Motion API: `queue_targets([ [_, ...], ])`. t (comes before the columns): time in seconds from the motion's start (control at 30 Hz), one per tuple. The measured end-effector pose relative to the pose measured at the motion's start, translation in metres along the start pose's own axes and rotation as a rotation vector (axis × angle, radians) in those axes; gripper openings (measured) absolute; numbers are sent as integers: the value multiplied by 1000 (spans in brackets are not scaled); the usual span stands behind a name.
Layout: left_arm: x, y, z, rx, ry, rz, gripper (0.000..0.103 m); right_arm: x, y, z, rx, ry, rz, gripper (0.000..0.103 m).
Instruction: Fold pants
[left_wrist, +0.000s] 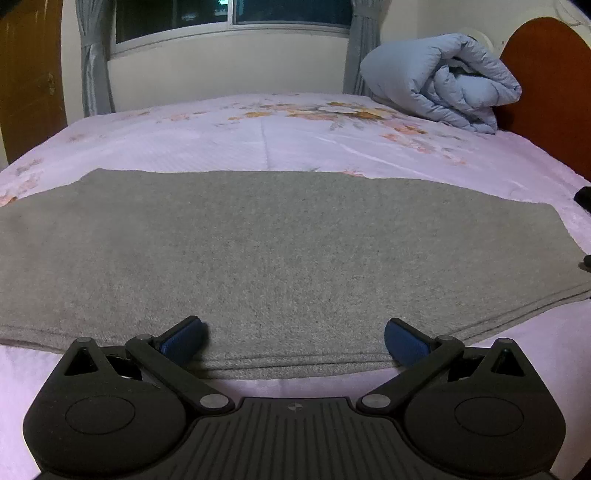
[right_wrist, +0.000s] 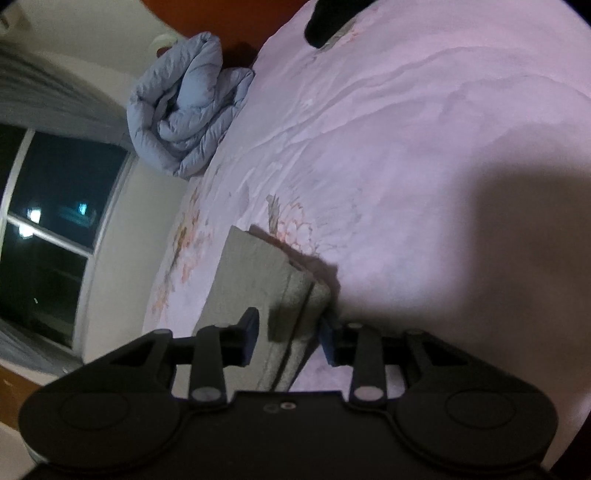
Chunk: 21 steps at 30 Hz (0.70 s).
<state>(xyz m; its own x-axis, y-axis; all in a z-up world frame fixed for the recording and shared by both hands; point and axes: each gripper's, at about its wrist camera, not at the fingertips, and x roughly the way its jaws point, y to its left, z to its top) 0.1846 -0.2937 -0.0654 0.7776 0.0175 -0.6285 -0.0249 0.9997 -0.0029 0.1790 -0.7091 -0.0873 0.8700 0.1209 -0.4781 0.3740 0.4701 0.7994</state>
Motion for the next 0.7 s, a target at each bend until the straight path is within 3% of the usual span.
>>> queue_targets([
  [0.03, 0, 0, 0, 1, 1, 1, 103, 1, 3, 1, -15, 7, -9, 26],
  [0.07, 1, 0, 1, 1, 3, 3, 103, 2, 9, 2, -55, 11, -30, 14],
  [0.1, 1, -1, 1, 4, 6, 4, 103, 2, 15, 3, -94, 12, -41, 11],
  [0.3, 6, -2, 3, 9, 17, 5, 103, -25, 79, -6, -297, -72, 54, 9],
  [0.4, 0, 18, 10, -20, 23, -75, 103, -35, 129, -20, -430, -71, 103, 9],
  [0.47, -15, 51, 13, -53, -2, -79, 103, -39, 168, -41, -528, -61, 144, 9],
  [0.57, -45, 127, 16, -71, -104, 3, 103, -37, 218, -90, -679, -48, 198, 9],
  [0.7, -83, 242, 20, -133, -182, 136, 103, -14, 267, -182, -858, 3, 250, 9],
])
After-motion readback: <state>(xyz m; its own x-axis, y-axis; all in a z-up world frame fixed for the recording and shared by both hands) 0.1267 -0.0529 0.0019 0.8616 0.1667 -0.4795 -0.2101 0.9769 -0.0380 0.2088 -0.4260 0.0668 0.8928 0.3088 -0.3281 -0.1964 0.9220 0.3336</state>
